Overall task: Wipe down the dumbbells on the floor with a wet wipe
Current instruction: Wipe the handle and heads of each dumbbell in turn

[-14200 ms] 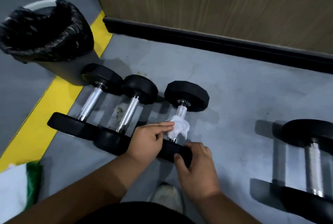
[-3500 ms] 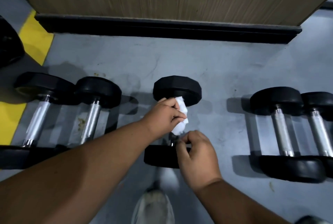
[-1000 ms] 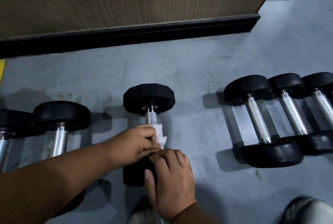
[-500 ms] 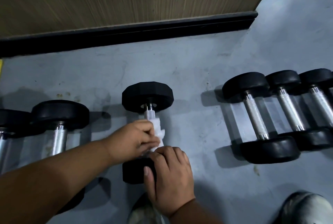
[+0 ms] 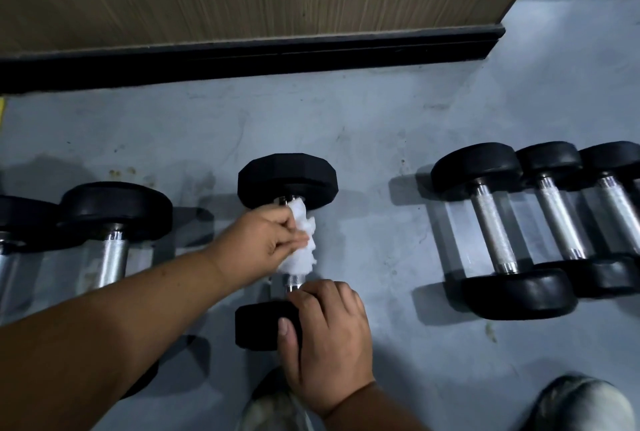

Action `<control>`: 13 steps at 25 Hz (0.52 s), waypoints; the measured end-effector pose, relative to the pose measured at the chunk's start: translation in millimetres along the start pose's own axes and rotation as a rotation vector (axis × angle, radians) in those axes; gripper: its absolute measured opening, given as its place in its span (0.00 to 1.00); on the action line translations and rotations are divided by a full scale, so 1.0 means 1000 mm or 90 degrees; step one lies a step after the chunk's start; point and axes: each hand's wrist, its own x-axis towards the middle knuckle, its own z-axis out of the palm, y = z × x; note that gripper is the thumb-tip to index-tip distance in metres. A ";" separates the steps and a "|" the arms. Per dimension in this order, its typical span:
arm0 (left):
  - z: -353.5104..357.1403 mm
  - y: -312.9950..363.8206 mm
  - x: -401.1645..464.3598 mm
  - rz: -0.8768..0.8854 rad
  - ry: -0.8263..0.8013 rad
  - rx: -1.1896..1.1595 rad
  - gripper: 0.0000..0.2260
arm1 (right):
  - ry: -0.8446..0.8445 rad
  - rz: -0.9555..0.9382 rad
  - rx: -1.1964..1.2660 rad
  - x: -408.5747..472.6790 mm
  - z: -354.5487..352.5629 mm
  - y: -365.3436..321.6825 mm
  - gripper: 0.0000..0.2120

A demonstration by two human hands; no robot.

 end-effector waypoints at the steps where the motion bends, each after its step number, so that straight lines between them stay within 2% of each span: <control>1: 0.000 0.005 -0.008 0.053 -0.039 0.013 0.14 | -0.003 0.001 0.000 0.001 0.000 0.000 0.15; 4: -0.006 0.005 -0.014 0.190 -0.194 0.039 0.17 | -0.011 0.011 0.003 0.001 0.000 -0.001 0.16; 6: -0.009 0.000 -0.002 0.219 -0.226 0.059 0.17 | -0.017 0.015 0.005 0.001 -0.001 0.000 0.17; 11: -0.010 -0.011 0.025 0.021 -0.017 0.003 0.13 | -0.019 0.010 0.002 0.001 -0.003 0.000 0.16; 13: -0.006 -0.007 0.015 0.029 -0.004 0.015 0.15 | -0.022 0.007 0.014 0.001 -0.004 -0.001 0.16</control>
